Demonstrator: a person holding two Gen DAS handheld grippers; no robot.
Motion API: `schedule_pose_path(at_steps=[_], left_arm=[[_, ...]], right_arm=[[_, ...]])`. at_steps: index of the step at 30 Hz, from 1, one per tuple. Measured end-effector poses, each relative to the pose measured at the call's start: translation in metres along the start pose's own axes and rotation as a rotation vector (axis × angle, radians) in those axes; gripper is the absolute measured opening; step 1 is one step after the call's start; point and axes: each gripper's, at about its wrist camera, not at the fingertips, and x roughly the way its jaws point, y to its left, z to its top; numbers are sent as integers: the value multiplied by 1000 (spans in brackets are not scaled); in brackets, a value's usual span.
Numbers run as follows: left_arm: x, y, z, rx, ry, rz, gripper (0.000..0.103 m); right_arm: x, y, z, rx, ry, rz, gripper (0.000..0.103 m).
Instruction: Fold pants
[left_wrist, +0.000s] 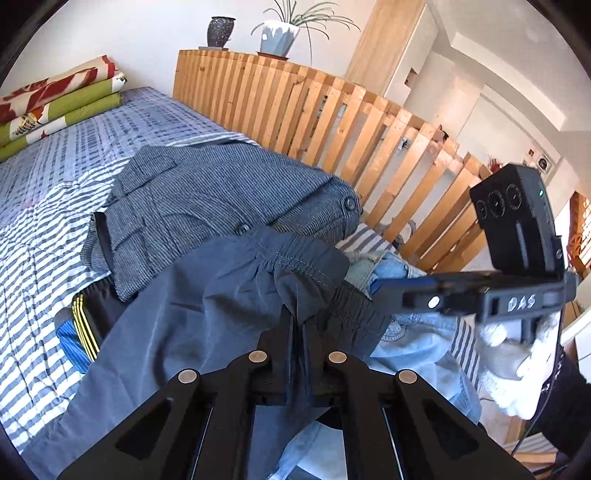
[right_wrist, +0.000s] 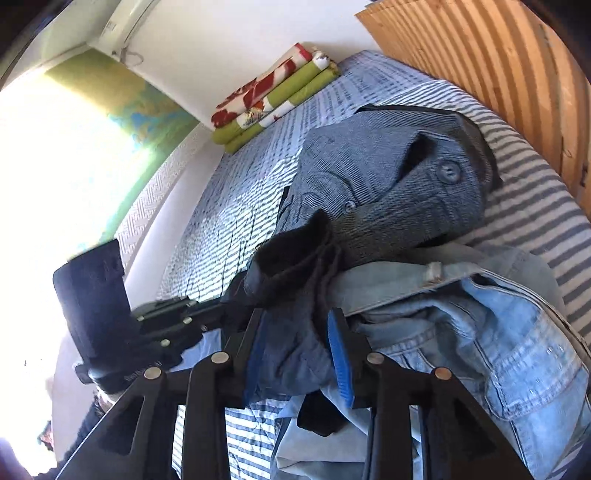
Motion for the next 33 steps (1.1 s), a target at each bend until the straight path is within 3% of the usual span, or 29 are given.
schedule_pose_path(at_steps=[5,9,11,12,20,22,25,27,33], left_arm=[[-13,5,7,-15,-22,-3,3],[-19,0,9,0,-26,1,3],[-21,-1,10,3,-31,4,3],[-23,-2,10,4,-33,1,3],[-35,-20,3,18,-52,-54,3],[-27,-24,-5,2,-24,-91,3],[-9,-34,-21,39,36,-78,3],[-1,-36,-29,31,58,-83,3],[-4,-42,-37,21,49,-97,3]], right_arm=[[20,10,0,-48,56,-65,31],[22,13,-5,-77,71,-89,24],[22,16,-7,-92,73,-102,14],[21,18,-8,-106,70,-115,4],[-10,35,-29,-225,59,-124,3],[-12,29,-36,-217,65,-127,3],[-3,16,-43,-187,98,-146,4],[3,5,-43,-136,139,-93,7],[12,9,-52,-172,157,-140,4]])
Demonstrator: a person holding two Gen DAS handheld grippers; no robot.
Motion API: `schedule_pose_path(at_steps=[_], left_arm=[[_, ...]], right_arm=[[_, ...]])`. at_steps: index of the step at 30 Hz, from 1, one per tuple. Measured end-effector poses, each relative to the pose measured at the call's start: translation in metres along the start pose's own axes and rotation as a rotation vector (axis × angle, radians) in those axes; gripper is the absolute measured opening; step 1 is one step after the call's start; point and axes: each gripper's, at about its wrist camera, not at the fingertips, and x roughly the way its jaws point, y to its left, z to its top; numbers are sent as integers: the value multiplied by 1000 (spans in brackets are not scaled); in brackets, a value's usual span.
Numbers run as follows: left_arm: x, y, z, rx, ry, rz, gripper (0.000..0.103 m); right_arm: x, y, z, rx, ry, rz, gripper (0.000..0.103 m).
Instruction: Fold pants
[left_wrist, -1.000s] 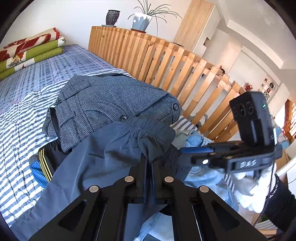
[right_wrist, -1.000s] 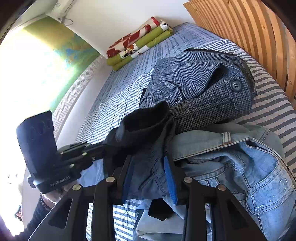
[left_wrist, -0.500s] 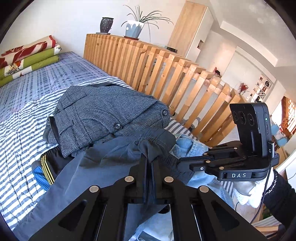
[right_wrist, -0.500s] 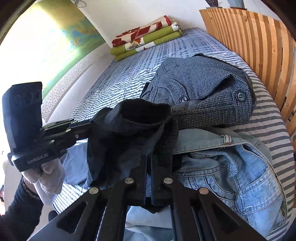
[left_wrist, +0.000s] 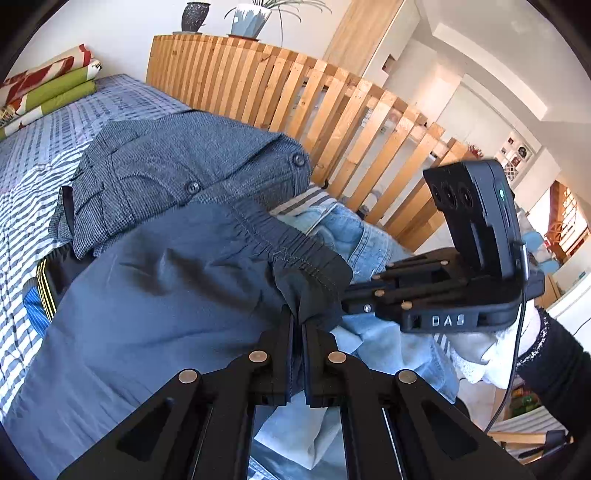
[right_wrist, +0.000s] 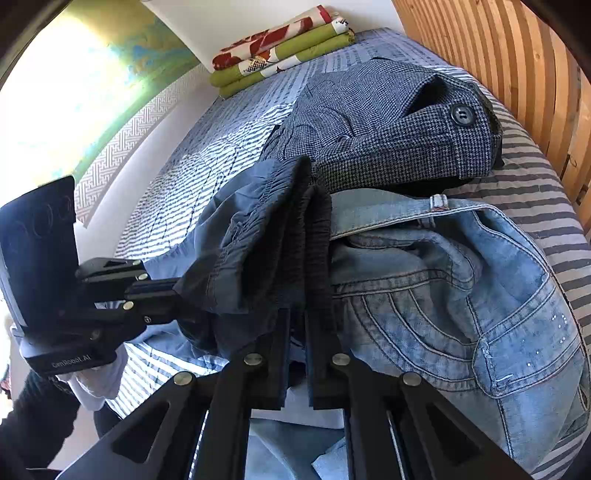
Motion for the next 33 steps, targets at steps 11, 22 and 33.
schedule_pose_path(at_steps=[11,22,33], left_arm=[[31,-45,-37,65,72,-127,3],[55,-59,-71,123,180,-148,3],[96,-51,-80,162,253,-115,3]], right_arm=[[-42,10,-40,-183,-44,-88,3],[-23,4,-51,-220,83,-75,6],[-18,-36,-29,-53,47,153,54]])
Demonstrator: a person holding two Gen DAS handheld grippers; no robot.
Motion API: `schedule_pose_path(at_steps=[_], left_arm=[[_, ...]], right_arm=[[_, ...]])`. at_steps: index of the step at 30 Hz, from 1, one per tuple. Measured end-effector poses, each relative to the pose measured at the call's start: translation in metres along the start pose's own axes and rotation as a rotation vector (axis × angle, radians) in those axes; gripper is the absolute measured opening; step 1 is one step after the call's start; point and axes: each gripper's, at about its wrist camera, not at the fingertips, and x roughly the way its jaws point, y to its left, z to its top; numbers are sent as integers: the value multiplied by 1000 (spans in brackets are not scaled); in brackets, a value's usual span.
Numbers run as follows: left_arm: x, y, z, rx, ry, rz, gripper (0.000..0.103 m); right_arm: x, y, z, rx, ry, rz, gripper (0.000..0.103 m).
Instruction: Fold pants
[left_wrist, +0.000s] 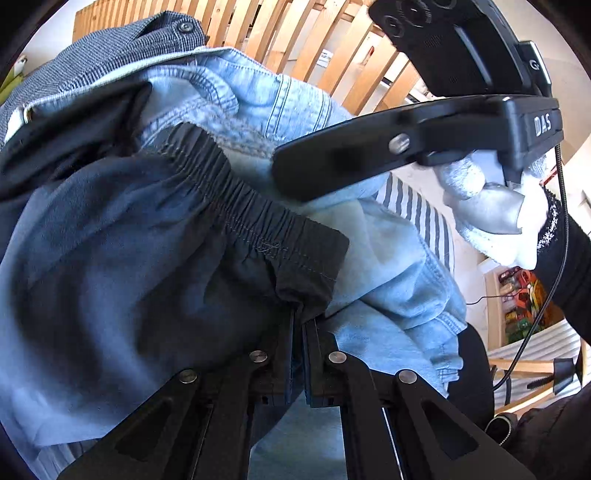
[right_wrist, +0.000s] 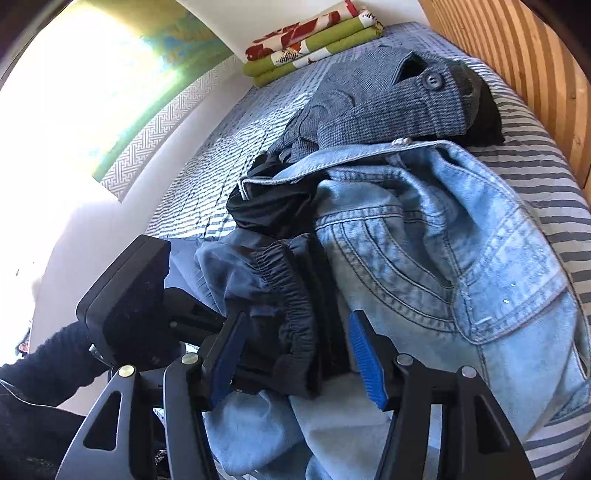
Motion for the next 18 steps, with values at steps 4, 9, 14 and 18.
schedule_pose_path(at_steps=[4,9,14,18], left_arm=[[3,4,-1,6,-6,22,4],[2,7,-1,26,-13,57,5],[-15,5,-17,47,28,85,16],[-59,15,-35,-13,-23,91,36]], right_arm=[[33,-7,4,-6,66,-26,54],[45,-15,6,10,28,19,54],[59,-11,10,-16,40,49,26],[43,8,1,-74,-22,21,15]])
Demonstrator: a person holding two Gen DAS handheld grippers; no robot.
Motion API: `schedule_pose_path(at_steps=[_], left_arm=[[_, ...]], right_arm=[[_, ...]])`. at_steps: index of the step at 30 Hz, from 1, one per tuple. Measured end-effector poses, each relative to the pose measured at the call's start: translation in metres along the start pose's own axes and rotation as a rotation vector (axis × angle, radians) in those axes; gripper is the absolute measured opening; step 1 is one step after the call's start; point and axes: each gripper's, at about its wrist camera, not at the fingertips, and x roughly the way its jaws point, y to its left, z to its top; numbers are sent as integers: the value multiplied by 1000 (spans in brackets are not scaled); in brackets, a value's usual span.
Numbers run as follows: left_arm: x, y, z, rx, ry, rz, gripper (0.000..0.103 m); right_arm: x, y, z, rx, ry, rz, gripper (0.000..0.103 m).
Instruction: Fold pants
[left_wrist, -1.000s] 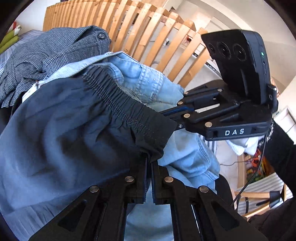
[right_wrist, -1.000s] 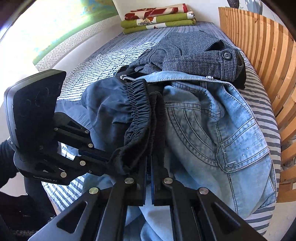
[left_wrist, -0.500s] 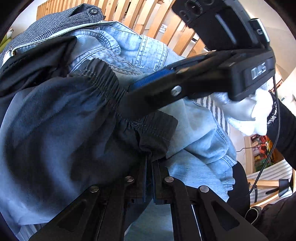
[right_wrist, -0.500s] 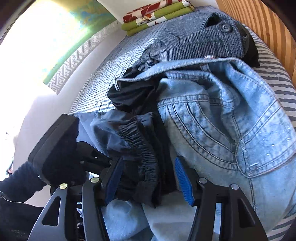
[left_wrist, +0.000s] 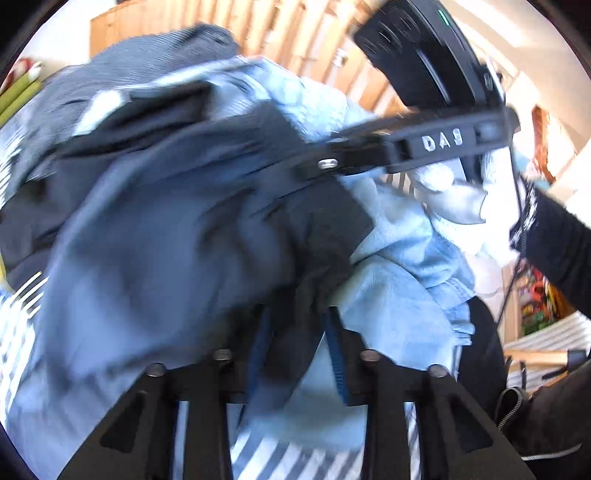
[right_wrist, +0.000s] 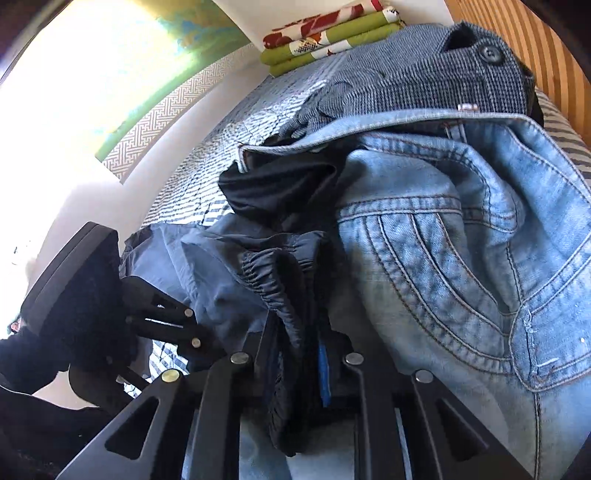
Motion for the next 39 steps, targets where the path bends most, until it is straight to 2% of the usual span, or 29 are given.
schedule_pose_path(at_steps=[2,5,8,10,13,16,19,21,23,26,30,32,34,36,37,38,39], left_arm=[[-24,11,-13,-44,-29,37,36],[-63,31,-45,-138,-67,139,36],[-105,58,-96,-270,-102,251,36],[-128,72,-140,-368,-96,331,36],[-158,94,-207,-497,-67,443,36],[-182,109,-254,-556,-57,533,36],[-197,134,-292,-688,-93,552,36],[-202,144,-312,-768,-122,517,36],[-201,144,-325,-758,-118,537,36],[-200,139,-340,-737,-96,577,36],[-231,163,-383,-902,-198,585,36],[-260,182,-405,-985,-261,636,36],[-296,213,-418,-1037,-318,712,39],[-332,256,-424,-1096,-370,778,58],[-350,275,-430,-1121,-396,795,63],[-364,296,-437,-1150,-406,798,74],[-376,320,-445,-1183,-394,803,76]], right_arm=[[-11,7,-2,-7,-49,0,14],[-29,13,-2,17,-116,-30,13],[-48,19,-7,70,-156,-61,13],[-60,27,-4,88,-168,-95,12],[-84,33,13,118,-186,-104,12],[-100,43,59,129,-197,-168,12],[-79,29,95,193,-160,-295,12],[-51,12,109,257,-98,-360,12],[-38,2,119,317,-84,-367,12],[-46,8,127,329,-134,-352,12],[-43,33,137,266,-122,-417,12],[-40,38,140,247,-108,-449,12],[-36,37,137,252,-92,-477,12],[-27,33,135,261,-79,-501,12],[-26,30,133,271,-73,-510,12],[-26,27,130,282,-68,-515,12],[-24,24,128,292,-67,-519,12]])
